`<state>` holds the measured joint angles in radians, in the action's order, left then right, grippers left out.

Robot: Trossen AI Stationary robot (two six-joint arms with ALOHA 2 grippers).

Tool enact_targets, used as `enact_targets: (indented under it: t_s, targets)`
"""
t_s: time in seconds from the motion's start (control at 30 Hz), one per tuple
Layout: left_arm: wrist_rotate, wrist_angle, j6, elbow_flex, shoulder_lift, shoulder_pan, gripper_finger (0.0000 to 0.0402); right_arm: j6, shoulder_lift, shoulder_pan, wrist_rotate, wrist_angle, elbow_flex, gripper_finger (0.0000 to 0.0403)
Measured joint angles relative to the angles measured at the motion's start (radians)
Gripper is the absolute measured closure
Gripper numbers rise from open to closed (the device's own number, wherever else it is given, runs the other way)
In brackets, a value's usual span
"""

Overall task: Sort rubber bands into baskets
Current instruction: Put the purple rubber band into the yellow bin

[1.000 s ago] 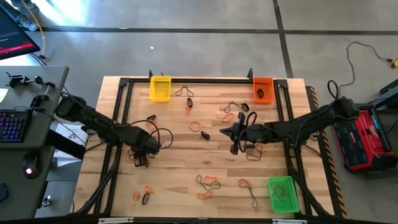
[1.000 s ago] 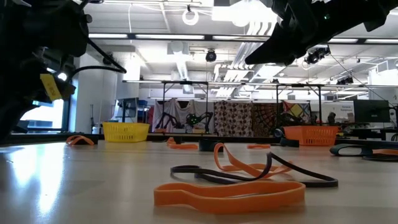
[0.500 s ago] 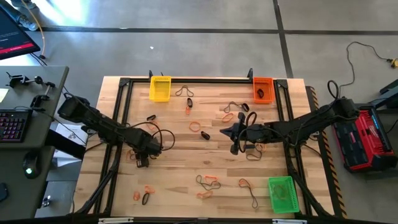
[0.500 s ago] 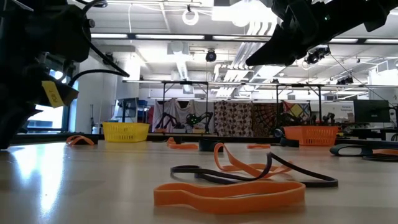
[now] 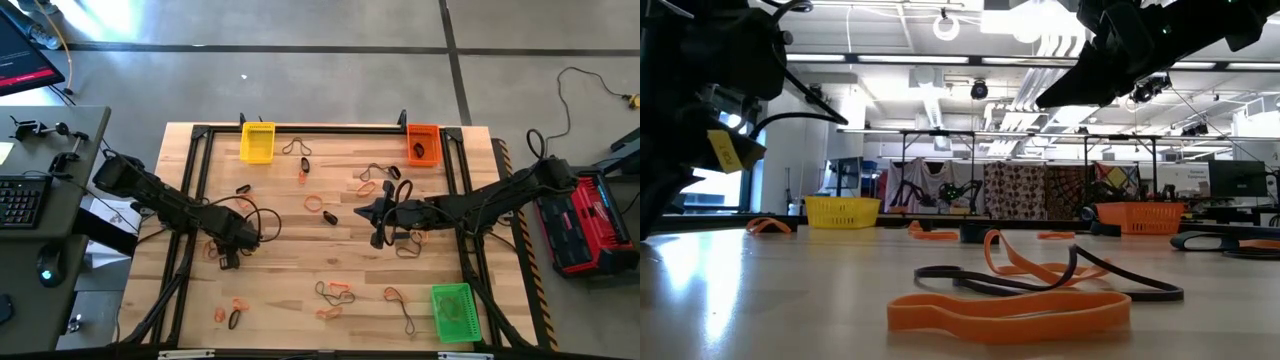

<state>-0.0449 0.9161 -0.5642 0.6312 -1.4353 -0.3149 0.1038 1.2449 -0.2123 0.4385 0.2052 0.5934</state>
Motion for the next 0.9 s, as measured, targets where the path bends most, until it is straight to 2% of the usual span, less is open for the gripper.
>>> enact_targets:
  t_s: [0.17, 0.53, 0.9]
  targets:
    - [-0.017, 0.0, 0.024, 0.0, 0.0, 0.0, 0.0395, 0.0, 0.0, 0.0, 0.0, 0.0, 0.0, 0.0403]
    - [-0.02, 0.006, 0.05, 0.004, -0.001, 0.0, 0.0401, 0.019, 0.0, 0.0, 0.004, 0.0, 0.0, 0.0403]
    - [-0.016, 0.016, 0.098, 0.073, -0.003, -0.001, 0.0401, 0.037, 0.0, 0.0, 0.033, -0.006, 0.0, 0.0403]
